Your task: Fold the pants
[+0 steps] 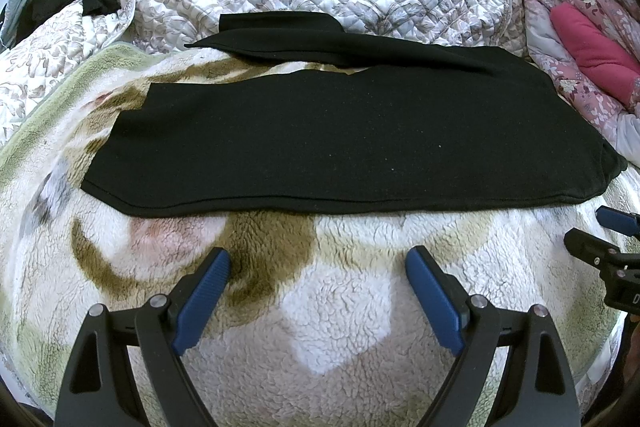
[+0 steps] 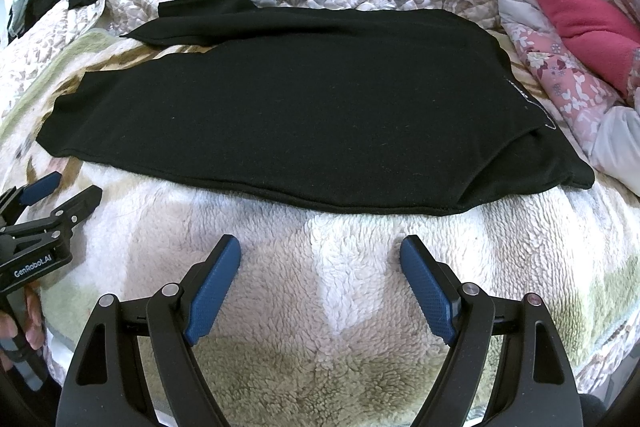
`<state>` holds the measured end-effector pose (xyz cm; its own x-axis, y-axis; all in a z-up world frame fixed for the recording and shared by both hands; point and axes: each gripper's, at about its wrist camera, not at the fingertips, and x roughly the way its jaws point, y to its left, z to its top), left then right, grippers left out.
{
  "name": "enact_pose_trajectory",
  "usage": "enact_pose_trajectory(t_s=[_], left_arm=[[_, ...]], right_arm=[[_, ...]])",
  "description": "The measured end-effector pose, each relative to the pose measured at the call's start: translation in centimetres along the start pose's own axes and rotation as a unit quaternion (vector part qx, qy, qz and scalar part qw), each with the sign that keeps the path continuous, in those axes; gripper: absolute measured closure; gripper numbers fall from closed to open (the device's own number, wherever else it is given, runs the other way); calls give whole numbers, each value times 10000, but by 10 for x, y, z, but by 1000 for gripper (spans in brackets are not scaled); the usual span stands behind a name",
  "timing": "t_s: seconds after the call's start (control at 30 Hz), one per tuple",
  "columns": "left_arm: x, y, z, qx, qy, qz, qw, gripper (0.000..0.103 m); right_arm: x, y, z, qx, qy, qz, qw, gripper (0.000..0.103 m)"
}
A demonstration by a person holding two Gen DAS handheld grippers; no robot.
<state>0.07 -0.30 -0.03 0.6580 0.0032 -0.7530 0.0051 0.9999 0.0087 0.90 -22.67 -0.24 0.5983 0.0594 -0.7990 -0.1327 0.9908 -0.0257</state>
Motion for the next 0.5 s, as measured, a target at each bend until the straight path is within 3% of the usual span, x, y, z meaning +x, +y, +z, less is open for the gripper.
enact_pose_trajectory(t_s=[0.5], left_arm=[[0,0,-1,3,-3,2,10000,12]], right_arm=[[-3,2,-3,-21,-42,35,10000,21]])
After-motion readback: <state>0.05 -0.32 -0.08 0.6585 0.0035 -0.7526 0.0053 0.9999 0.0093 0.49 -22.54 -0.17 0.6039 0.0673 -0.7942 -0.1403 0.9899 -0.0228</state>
